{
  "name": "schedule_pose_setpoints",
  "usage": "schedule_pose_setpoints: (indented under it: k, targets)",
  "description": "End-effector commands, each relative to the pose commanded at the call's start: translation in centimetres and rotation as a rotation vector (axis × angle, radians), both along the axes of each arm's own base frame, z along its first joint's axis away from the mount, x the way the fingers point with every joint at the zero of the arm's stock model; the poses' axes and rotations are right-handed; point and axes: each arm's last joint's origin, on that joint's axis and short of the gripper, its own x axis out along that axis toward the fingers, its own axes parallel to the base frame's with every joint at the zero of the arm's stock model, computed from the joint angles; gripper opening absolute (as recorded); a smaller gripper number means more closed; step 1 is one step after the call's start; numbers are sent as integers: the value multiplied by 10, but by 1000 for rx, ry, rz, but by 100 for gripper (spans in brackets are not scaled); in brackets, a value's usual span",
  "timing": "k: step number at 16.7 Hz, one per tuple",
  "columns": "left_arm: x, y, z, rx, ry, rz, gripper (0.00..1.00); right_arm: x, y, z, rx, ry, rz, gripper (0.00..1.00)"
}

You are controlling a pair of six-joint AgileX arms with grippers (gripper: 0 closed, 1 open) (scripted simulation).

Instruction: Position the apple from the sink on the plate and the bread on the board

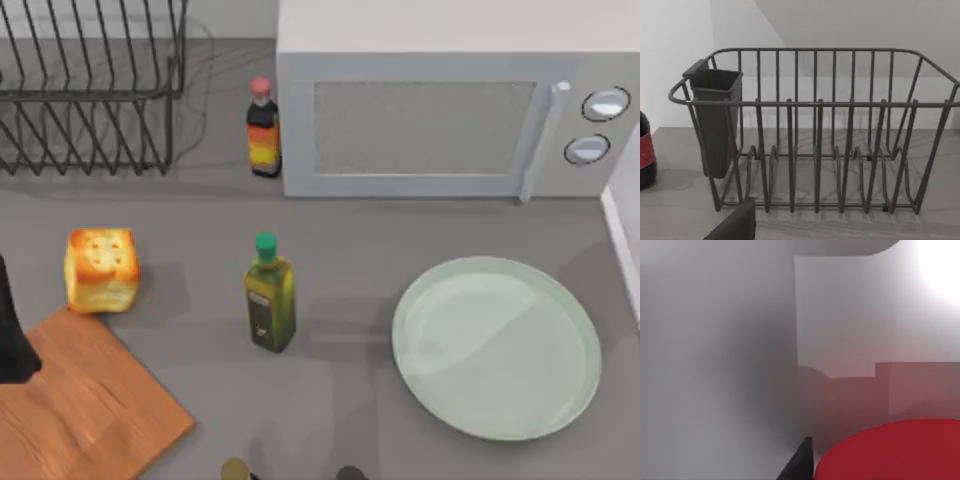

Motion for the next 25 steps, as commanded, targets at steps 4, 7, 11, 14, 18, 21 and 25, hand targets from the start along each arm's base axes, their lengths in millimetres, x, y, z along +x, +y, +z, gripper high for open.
schedule_pose_setpoints:
  k: [4,7,11,14,18,21,25]
  targets:
    - [0,0,0,0,0,0,100,3,-1,35,0,1,0,0]
    - [0,0,0,0,0,0,100,1,-1,75,4,14,0,0]
    - [0,0,0,0,0,0,100,0,0,99,0,1,0,0]
    - [0,0,0,0,0,0,100,0,1,98,1,2,-1,0]
    - [0,0,0,0,0,0,100,1,22,135,-17,-67,-7,0]
    - [0,0,0,0,0,0,100,-6,59,176,-20,-128,-15,0]
    - [0,0,0,0,0,0,100,-30,120,224,6,-187,-20,0]
